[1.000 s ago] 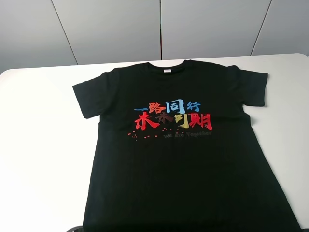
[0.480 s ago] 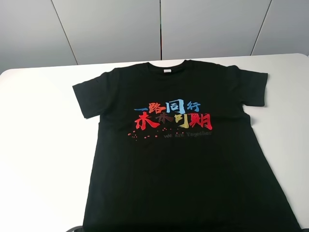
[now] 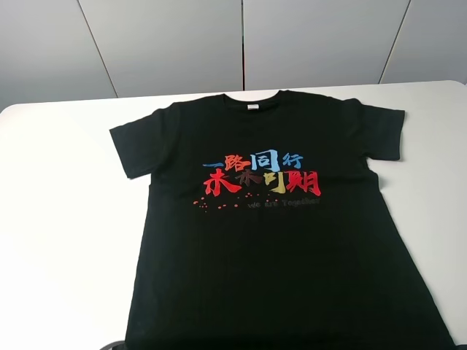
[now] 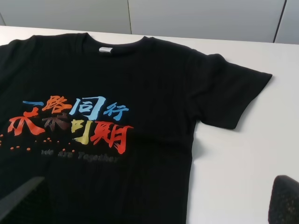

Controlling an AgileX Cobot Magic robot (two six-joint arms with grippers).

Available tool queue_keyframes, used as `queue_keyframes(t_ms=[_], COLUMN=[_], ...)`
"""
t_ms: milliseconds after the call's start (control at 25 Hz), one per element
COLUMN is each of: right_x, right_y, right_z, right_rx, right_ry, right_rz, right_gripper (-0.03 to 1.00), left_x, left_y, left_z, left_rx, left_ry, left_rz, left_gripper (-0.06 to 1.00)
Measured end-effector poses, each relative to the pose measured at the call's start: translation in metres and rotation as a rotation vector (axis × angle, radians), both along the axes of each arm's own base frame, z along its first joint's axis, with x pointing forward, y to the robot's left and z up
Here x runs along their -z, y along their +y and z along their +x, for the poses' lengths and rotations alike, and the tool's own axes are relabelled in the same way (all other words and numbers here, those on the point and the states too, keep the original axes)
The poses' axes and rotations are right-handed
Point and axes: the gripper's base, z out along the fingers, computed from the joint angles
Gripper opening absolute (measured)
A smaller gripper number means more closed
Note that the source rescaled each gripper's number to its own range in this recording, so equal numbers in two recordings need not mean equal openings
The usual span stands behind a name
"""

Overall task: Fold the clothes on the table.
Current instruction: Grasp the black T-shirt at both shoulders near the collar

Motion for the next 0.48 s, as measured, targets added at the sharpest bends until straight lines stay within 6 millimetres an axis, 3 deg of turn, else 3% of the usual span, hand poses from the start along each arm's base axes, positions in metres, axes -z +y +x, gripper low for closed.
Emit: queue_keyframes(t_ms=[480], right_x=[0.0000], right_y=[0.0000], right_z=[0.0000], right_rx=[0.000], right_ry=[0.000], right_rz=[0.000], right_gripper=[1.00], left_x=[-0.0003], left_y=[0.0003], left_z=[0.0002], left_rx=[-0.002], left_ry=[-0.005], left_rz=[0.002], left_gripper=[1.00])
